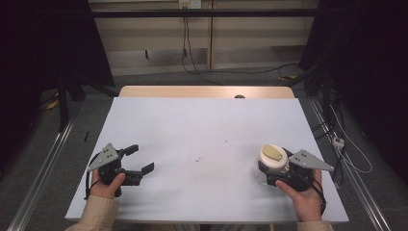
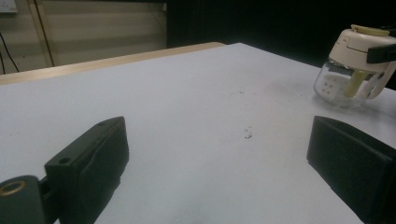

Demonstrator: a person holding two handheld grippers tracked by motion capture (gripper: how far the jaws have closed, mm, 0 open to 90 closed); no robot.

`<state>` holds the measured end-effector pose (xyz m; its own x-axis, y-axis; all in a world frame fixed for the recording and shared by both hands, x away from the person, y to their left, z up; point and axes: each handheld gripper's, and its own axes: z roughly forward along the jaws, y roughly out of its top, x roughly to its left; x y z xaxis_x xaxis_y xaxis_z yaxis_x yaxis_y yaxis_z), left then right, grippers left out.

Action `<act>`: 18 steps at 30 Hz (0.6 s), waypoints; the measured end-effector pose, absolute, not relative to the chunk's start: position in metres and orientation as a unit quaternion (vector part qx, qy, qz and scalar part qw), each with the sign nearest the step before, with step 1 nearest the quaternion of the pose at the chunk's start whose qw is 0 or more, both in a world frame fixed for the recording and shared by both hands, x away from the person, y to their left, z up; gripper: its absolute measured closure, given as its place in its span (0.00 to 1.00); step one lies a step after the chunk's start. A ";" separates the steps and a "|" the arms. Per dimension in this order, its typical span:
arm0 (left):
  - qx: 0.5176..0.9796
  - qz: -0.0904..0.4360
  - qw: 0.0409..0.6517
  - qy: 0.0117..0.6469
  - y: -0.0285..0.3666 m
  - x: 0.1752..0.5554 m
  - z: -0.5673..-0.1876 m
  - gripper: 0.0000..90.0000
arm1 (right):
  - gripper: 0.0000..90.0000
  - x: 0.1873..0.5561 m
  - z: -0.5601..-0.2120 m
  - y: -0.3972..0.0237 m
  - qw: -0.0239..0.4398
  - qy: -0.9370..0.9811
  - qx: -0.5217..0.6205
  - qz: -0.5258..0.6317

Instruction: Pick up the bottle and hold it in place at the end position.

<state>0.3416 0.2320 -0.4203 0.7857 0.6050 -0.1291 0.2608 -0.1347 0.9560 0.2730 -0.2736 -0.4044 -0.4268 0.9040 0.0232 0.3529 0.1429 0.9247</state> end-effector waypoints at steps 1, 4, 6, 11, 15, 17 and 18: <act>0.738 0.146 0.589 0.293 0.232 0.341 -0.420 0.06 | 0.13 0.275 -0.403 -0.271 0.294 0.695 0.450 0.477; 0.739 0.147 0.589 0.292 0.233 0.342 -0.420 0.06 | 0.13 0.279 -0.400 -0.267 0.296 0.697 0.446 0.477; 0.737 0.146 0.590 0.295 0.233 0.342 -0.420 0.06 | 0.13 0.286 -0.399 -0.260 0.293 0.700 0.442 0.478; 0.735 0.144 0.593 0.295 0.232 0.342 -0.420 0.06 | 0.13 0.298 -0.396 -0.245 0.283 0.707 0.439 0.477; 0.737 0.143 0.592 0.294 0.232 0.343 -0.421 0.06 | 0.13 0.304 -0.395 -0.238 0.279 0.714 0.433 0.474; 0.737 0.144 0.592 0.293 0.232 0.342 -0.421 0.06 | 0.13 0.311 -0.392 -0.230 0.273 0.716 0.430 0.477; 0.738 0.144 0.591 0.293 0.231 0.342 -0.421 0.06 | 0.13 0.313 -0.391 -0.227 0.271 0.718 0.427 0.478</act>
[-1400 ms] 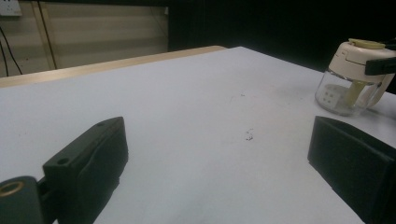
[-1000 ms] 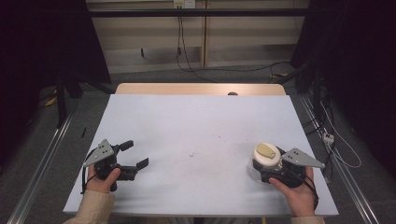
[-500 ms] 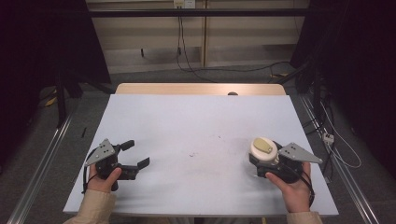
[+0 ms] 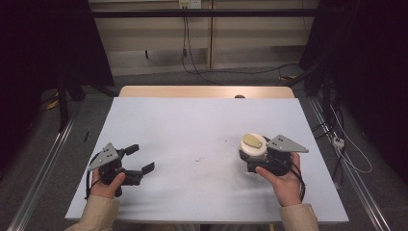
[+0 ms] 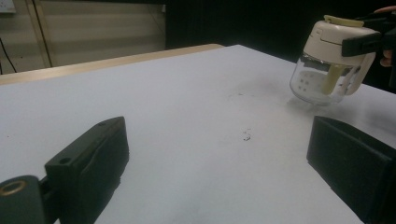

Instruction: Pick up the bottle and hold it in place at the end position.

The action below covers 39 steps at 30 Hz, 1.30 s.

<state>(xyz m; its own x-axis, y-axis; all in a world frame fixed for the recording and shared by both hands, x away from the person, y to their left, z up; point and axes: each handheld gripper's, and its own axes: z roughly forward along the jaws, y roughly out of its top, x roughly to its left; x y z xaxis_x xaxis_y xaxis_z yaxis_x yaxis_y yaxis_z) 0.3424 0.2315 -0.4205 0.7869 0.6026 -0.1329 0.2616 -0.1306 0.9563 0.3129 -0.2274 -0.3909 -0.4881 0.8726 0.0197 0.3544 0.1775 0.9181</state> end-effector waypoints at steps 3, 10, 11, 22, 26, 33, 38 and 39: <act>0.739 0.145 0.590 0.292 0.232 0.342 -0.420 0.06 | 0.13 0.318 -0.389 -0.221 0.268 0.721 0.425 0.477; 0.738 0.144 0.592 0.290 0.232 0.343 -0.420 0.06 | 0.13 0.335 -0.386 -0.203 0.257 0.725 0.416 0.486; 0.739 0.144 0.591 0.289 0.232 0.343 -0.420 0.06 | 0.13 0.337 -0.385 -0.200 0.257 0.725 0.415 0.486; 0.735 0.139 0.596 0.293 0.232 0.343 -0.420 0.06 | 0.13 0.361 -0.390 -0.165 0.247 0.733 0.397 0.493; 0.736 0.138 0.596 0.292 0.231 0.343 -0.420 0.06 | 0.13 0.371 -0.392 -0.153 0.244 0.739 0.390 0.492; 0.734 0.138 0.596 0.293 0.232 0.343 -0.420 0.06 | 0.13 0.381 -0.397 -0.142 0.242 0.743 0.386 0.490; 0.736 0.138 0.595 0.292 0.231 0.343 -0.421 0.06 | 0.13 0.389 -0.401 -0.138 0.239 0.741 0.386 0.494; 0.735 0.138 0.596 0.293 0.231 0.343 -0.420 0.06 | 0.13 0.390 -0.401 -0.137 0.240 0.742 0.385 0.494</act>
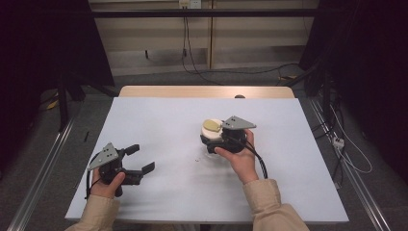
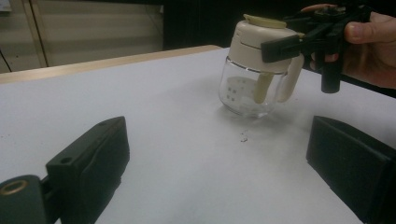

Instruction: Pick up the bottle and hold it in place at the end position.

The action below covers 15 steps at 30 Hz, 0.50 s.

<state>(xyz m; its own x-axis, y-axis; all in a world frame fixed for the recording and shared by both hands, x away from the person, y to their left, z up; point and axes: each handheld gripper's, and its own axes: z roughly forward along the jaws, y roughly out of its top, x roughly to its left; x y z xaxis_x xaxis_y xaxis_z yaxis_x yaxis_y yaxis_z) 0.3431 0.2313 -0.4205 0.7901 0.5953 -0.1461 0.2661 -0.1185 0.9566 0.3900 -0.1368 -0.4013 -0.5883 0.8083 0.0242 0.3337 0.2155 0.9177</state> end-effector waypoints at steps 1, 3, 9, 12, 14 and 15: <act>0.735 0.138 0.596 0.292 0.231 0.343 -0.420 0.06 | 0.13 0.394 -0.402 -0.135 0.243 0.742 0.384 0.493; 0.734 0.139 0.596 0.294 0.232 0.343 -0.420 0.06 | 0.13 0.397 -0.402 -0.133 0.241 0.743 0.383 0.494; 0.734 0.139 0.596 0.295 0.232 0.344 -0.420 0.06 | 0.13 0.407 -0.405 -0.128 0.236 0.750 0.381 0.486; 0.735 0.139 0.595 0.294 0.232 0.343 -0.420 0.06 | 0.13 0.409 -0.407 -0.126 0.233 0.752 0.382 0.484; 0.735 0.139 0.595 0.294 0.232 0.343 -0.420 0.06 | 0.13 0.411 -0.410 -0.124 0.229 0.754 0.380 0.485; 0.735 0.139 0.595 0.294 0.232 0.343 -0.420 0.06 | 0.13 0.411 -0.410 -0.124 0.229 0.754 0.380 0.485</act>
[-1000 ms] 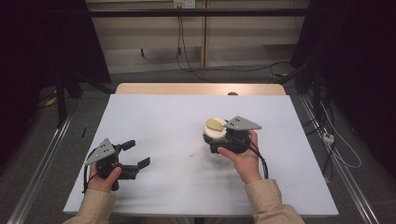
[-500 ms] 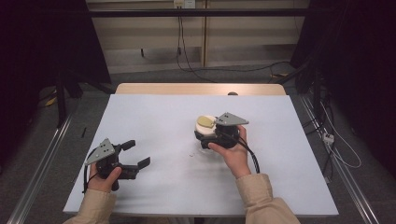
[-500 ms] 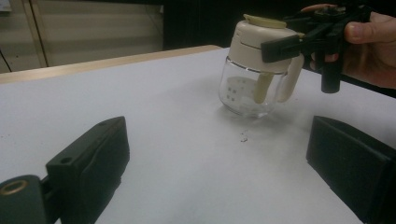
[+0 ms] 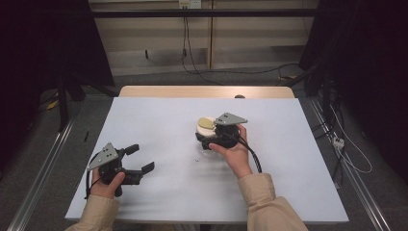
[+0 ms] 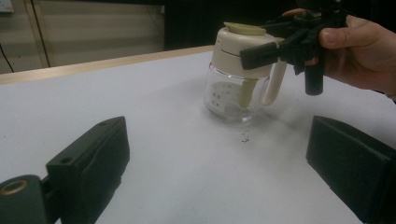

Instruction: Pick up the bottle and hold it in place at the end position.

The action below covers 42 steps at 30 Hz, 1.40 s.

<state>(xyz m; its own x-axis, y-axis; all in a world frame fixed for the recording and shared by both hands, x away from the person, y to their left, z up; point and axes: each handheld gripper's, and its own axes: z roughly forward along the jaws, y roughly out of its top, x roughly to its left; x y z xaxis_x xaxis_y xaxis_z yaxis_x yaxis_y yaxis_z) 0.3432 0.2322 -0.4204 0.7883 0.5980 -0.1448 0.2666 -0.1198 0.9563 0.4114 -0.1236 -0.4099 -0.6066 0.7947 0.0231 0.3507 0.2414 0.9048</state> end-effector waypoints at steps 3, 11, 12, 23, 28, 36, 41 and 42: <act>0.735 0.139 0.595 0.294 0.232 0.343 -0.420 0.06 | 0.13 0.414 -0.411 -0.120 0.225 0.756 0.377 0.486; 0.736 0.138 0.594 0.294 0.232 0.344 -0.421 0.06 | 0.12 0.418 -0.415 -0.118 0.213 0.757 0.378 0.488; 0.736 0.139 0.594 0.294 0.232 0.344 -0.421 0.06 | 0.12 0.418 -0.415 -0.118 0.212 0.755 0.381 0.490; 0.738 0.139 0.591 0.293 0.231 0.344 -0.421 0.06 | 0.12 0.417 -0.415 -0.115 0.217 0.760 0.376 0.484; 0.738 0.139 0.591 0.293 0.230 0.344 -0.421 0.06 | 0.12 0.415 -0.414 -0.115 0.219 0.763 0.375 0.479; 0.738 0.140 0.591 0.292 0.230 0.344 -0.421 0.06 | 0.12 0.411 -0.411 -0.118 0.219 0.762 0.383 0.474; 0.738 0.140 0.591 0.293 0.230 0.344 -0.420 0.06 | 0.12 0.409 -0.405 -0.121 0.213 0.751 0.386 0.492; 0.738 0.140 0.591 0.293 0.229 0.344 -0.420 0.06 | 0.12 0.409 -0.405 -0.121 0.213 0.751 0.386 0.492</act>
<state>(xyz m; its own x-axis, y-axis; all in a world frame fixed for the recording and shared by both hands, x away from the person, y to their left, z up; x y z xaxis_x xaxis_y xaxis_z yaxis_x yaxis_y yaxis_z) 0.3438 0.2294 -0.4204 0.7895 0.5976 -0.1400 0.2673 -0.1294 0.9549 0.4095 -0.1210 -0.4049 -0.6111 0.7893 0.0594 0.3691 0.2177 0.9035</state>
